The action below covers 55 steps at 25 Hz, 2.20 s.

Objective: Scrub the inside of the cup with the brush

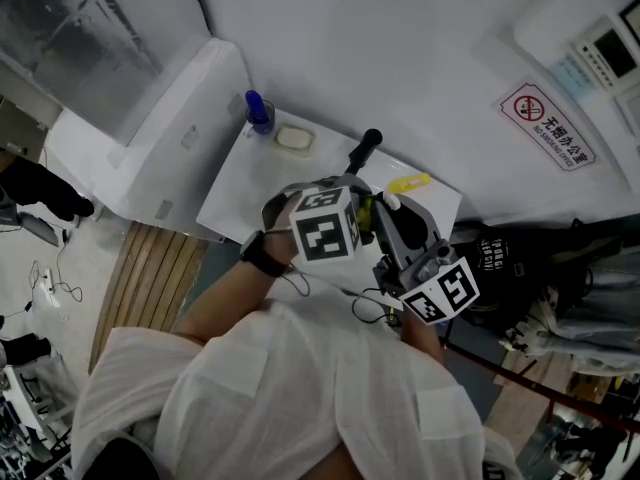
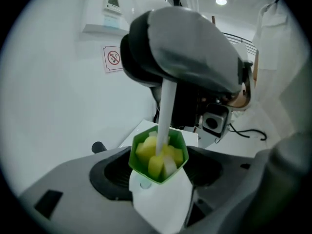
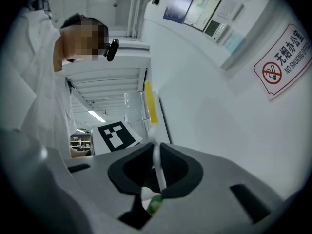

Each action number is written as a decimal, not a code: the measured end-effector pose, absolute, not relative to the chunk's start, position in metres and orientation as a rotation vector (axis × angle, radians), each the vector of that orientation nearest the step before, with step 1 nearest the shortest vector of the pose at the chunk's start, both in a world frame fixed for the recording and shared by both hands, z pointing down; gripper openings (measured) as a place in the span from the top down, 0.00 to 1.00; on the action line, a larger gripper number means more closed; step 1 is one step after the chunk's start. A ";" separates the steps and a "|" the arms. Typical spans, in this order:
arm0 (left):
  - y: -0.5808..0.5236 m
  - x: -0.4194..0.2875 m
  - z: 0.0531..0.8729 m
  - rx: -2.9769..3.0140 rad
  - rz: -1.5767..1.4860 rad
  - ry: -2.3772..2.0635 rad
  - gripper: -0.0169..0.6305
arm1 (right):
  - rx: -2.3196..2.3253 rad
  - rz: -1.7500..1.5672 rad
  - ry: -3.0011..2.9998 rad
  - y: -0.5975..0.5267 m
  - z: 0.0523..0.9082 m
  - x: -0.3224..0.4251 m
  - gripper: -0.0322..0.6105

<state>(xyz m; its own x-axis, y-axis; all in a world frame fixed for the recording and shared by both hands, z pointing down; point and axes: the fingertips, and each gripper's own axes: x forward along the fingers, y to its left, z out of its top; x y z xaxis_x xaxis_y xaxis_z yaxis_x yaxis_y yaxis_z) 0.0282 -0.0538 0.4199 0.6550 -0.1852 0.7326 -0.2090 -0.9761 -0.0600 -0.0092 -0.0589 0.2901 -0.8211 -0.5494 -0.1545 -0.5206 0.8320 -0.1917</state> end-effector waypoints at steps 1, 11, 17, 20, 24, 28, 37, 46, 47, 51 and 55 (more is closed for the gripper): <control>-0.053 0.028 0.422 2.824 1.248 -0.331 0.50 | -0.839 -0.211 2.823 -0.059 0.291 -0.011 0.89; -0.055 0.012 0.456 2.758 1.344 -0.331 0.50 | -0.860 -0.154 2.728 -0.060 0.250 0.004 0.89; -0.070 -0.018 0.478 2.693 1.340 -0.440 0.50 | -0.947 -0.087 2.649 -0.068 0.226 0.033 0.89; -0.079 -0.035 0.486 2.659 1.337 -0.484 0.50 | -1.002 -0.084 2.645 -0.073 0.230 0.044 0.89; -0.099 -0.054 0.496 2.655 1.351 -0.541 0.50 | -1.066 -0.105 2.644 -0.078 0.240 0.055 0.89; -0.126 -0.067 0.506 2.690 1.321 -0.605 0.50 | -1.110 -0.125 2.646 -0.081 0.248 0.060 0.89; -0.180 -0.075 0.545 2.696 1.298 -0.666 0.50 | -1.203 -0.174 2.647 -0.084 0.264 0.068 0.89; -0.237 -0.063 0.589 2.695 1.201 -0.747 0.50 | -1.333 -0.230 2.629 -0.086 0.282 0.082 0.89; -0.242 -0.062 0.593 2.693 1.192 -0.754 0.50 | -1.349 -0.234 2.624 -0.086 0.284 0.084 0.89; -0.257 -0.059 0.612 2.673 1.204 -0.761 0.50 | -1.415 -0.252 2.598 -0.082 0.290 0.091 0.89; -0.270 -0.057 0.620 2.655 1.177 -0.801 0.50 | -1.461 -0.263 2.585 -0.078 0.295 0.098 0.89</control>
<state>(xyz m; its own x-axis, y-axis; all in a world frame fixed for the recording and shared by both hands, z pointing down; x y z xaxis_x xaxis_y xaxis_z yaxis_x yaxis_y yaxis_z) -0.0571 -0.2695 0.6202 0.5550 -0.4167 0.7200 -0.5170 -0.8508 -0.0939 0.0982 -0.0784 0.2951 -0.5100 -0.8585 -0.0529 -0.8303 0.5074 -0.2305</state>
